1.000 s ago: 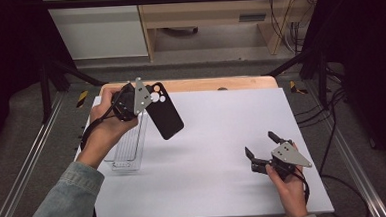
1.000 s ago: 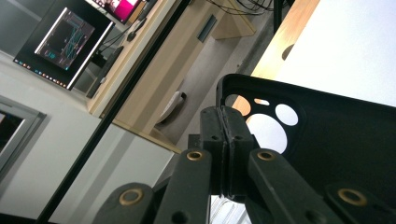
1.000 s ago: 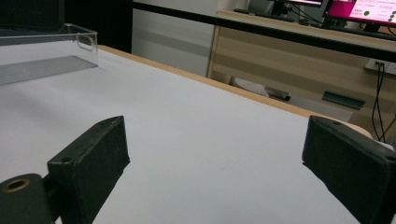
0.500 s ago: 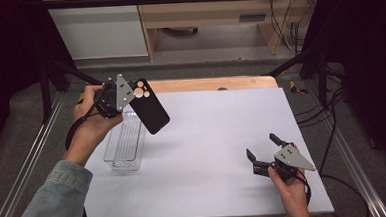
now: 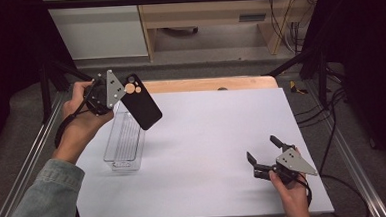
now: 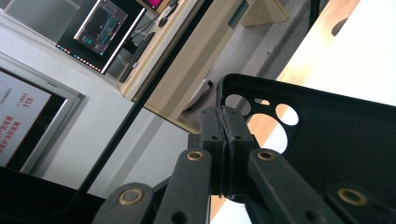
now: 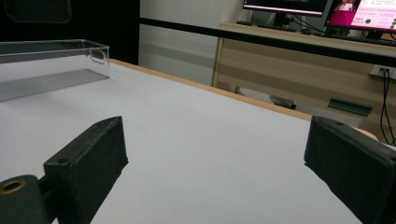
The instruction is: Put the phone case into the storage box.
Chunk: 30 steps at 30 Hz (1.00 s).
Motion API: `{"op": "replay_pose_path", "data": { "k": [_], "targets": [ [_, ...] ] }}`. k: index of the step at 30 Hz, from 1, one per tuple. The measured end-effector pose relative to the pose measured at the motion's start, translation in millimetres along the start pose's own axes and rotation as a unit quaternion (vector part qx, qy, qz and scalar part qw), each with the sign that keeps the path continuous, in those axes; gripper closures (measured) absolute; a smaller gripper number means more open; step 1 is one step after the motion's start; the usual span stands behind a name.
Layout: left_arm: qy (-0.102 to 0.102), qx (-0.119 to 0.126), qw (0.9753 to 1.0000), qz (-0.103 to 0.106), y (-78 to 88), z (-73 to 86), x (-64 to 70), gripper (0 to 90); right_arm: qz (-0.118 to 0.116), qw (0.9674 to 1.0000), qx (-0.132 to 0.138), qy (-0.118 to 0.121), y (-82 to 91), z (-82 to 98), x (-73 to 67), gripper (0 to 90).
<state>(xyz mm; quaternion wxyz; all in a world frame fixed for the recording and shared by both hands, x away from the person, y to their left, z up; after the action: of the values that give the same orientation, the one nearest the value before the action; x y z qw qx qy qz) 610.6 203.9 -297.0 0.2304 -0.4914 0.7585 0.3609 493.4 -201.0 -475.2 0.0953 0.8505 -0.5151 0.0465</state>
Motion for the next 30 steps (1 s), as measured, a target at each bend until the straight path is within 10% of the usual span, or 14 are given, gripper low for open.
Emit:
{"op": "replay_pose_path", "data": {
  "k": [30],
  "targets": [
    [-0.034, -0.039, 0.9983, -0.028, -2.4, 30.7, -20.5, 88.6, -0.005, 1.0000, 0.001, -0.001, -1.6, 1.8, -7.3, 6.2]
  ]
}}
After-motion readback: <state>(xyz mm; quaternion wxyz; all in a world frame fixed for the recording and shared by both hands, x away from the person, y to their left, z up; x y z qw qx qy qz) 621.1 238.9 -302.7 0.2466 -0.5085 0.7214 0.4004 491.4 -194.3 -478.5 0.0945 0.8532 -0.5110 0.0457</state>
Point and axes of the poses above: each handheld gripper's, and its own axes: y roughly backward along the jaws, z roughly out of its underside, x roughly to its right, the point moved 9 cm from there along -y, roughly forward along the jaws, and after that the axes turned 4 degrees about y, right-handed, at the moved point
